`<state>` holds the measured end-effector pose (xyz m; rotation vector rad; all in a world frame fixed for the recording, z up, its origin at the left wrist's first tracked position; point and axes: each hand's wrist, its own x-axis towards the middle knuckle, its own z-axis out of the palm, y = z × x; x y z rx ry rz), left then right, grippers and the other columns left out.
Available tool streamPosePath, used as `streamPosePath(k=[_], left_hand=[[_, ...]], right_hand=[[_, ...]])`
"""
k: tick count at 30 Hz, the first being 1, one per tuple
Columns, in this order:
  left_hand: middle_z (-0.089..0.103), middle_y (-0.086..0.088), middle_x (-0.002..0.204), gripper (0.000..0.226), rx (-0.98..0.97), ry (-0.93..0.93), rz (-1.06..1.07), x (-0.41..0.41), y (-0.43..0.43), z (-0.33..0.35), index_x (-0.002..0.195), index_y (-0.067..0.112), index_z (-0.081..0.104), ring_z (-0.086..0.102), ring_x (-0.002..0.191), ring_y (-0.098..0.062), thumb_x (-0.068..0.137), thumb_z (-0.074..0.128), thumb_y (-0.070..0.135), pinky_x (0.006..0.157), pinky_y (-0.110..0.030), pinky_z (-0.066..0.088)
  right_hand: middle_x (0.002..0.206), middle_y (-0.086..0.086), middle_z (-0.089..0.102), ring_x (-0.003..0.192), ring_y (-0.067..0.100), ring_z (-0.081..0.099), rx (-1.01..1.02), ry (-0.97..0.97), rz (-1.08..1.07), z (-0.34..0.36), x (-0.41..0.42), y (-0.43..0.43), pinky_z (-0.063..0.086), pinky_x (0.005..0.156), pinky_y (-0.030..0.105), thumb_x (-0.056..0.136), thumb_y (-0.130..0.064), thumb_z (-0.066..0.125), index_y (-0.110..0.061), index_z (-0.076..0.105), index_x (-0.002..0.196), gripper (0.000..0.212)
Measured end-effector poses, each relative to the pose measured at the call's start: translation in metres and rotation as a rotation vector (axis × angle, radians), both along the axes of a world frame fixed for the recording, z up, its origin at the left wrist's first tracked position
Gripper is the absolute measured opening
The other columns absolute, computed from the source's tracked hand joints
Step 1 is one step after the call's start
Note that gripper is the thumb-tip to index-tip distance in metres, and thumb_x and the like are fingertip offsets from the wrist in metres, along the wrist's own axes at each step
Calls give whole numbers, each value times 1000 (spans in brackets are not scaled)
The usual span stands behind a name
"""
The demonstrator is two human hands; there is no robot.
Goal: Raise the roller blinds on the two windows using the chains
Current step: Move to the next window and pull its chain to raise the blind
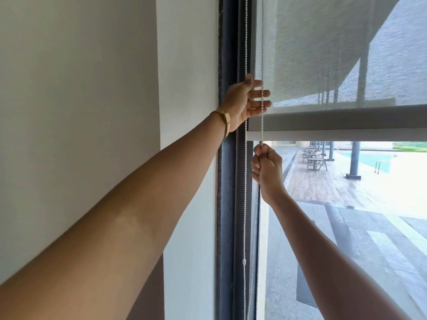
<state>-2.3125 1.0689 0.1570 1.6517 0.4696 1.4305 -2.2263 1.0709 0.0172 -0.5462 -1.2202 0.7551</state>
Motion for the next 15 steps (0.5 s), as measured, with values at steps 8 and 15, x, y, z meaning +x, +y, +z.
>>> streamPosePath(k=[8,15], left_hand=[[32,2,57,37,102,-51,108,12,4,-11,83,7,58,26,41,-6,102,27,14,40,-19,25],[32,9,44,39,35,-68,62,11,10,-32,66,18,41,25,36,-5,98,24,6,39,-21,13]], right_hand=[[51,-7,31,40,4,19,-4,-46,16,-6,-11,-2,12,37,18,92,2,23,-20,44,70,38],[54,-3,28,42,6,18,-42,-96,-18,-25,-10,1,12,37,18,79,10,20,-19,40,68,38]])
